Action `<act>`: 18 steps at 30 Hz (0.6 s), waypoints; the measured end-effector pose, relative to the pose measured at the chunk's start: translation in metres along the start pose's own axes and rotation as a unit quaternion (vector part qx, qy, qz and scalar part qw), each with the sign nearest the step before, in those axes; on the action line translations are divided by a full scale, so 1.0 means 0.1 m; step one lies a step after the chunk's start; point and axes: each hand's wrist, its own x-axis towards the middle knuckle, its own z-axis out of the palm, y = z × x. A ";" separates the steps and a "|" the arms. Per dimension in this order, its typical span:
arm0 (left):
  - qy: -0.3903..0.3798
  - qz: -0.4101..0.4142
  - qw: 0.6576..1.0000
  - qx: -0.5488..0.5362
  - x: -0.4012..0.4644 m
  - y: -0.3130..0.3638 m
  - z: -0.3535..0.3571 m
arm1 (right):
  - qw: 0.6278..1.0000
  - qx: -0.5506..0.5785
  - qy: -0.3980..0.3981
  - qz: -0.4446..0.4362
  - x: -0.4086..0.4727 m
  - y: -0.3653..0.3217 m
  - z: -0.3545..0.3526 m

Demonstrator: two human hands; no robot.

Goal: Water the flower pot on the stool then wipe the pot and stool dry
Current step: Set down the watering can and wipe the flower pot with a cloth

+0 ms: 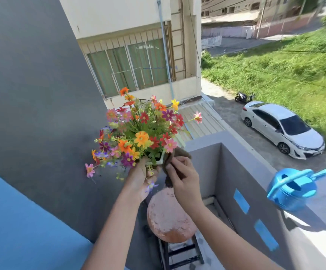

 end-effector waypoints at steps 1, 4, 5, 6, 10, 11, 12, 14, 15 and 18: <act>0.001 0.004 1.000 -0.003 -0.01 -0.01 0.03 | 1.000 0.006 0.008 -0.019 0.03 -0.10 0.03; 0.011 0.010 1.000 -0.022 -0.05 -0.02 0.08 | 0.998 -0.018 0.002 -0.062 0.08 -0.13 -0.01; 0.016 0.015 0.999 -0.028 -0.06 -0.02 0.08 | 0.997 -0.038 -0.004 -0.067 0.07 -0.08 -0.05; 0.023 0.022 0.999 -0.032 -0.08 -0.02 0.09 | 0.997 -0.055 -0.013 -0.061 0.07 0.01 -0.09; 0.035 0.002 0.999 -0.035 -0.06 0.00 0.04 | 0.997 -0.071 -0.020 0.024 0.05 0.16 -0.20; 0.029 -0.002 0.999 -0.038 -0.06 0.00 0.04 | 0.998 -0.061 -0.012 0.030 0.06 0.12 -0.18; 0.021 -0.005 0.999 -0.035 -0.05 0.00 0.05 | 0.999 -0.045 -0.003 0.027 0.07 0.05 -0.14; 0.010 0.000 1.000 -0.025 -0.05 0.00 0.09 | 1.000 -0.002 0.013 0.008 0.12 -0.13 -0.04; 0.008 0.002 1.000 -0.025 -0.05 0.00 0.11 | 1.000 0.017 0.016 0.000 0.14 -0.21 0.00; 0.005 -0.011 0.999 -0.049 -0.05 0.02 0.12 | 0.999 0.002 0.008 -0.039 0.19 -0.26 0.01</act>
